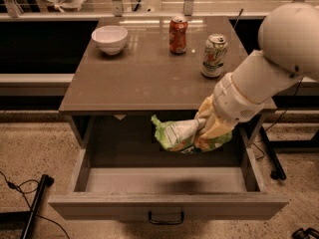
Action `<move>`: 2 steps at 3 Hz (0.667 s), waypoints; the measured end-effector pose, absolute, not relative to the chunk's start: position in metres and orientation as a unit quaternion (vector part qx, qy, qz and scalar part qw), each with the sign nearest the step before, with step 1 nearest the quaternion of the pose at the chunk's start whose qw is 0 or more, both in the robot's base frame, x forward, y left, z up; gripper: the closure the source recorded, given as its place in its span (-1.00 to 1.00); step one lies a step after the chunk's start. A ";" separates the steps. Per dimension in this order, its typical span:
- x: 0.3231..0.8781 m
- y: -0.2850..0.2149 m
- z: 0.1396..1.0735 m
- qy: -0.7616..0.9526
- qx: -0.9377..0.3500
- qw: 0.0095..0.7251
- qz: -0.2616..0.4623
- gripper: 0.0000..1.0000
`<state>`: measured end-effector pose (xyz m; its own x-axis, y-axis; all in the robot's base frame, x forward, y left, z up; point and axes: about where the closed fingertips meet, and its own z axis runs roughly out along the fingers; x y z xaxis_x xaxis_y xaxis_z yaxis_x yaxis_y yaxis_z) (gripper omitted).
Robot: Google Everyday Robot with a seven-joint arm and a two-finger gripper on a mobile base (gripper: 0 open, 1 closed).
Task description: Place green rice chip bag into top drawer
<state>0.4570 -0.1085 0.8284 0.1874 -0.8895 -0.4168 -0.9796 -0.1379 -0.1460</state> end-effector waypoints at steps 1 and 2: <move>0.460 -0.103 0.781 0.634 -0.742 0.191 0.100 1.00; 0.460 -0.103 0.742 0.641 -0.739 0.181 0.101 1.00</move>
Offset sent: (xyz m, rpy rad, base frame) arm 0.0038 0.0032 -0.1325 -0.0537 0.0195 -0.0485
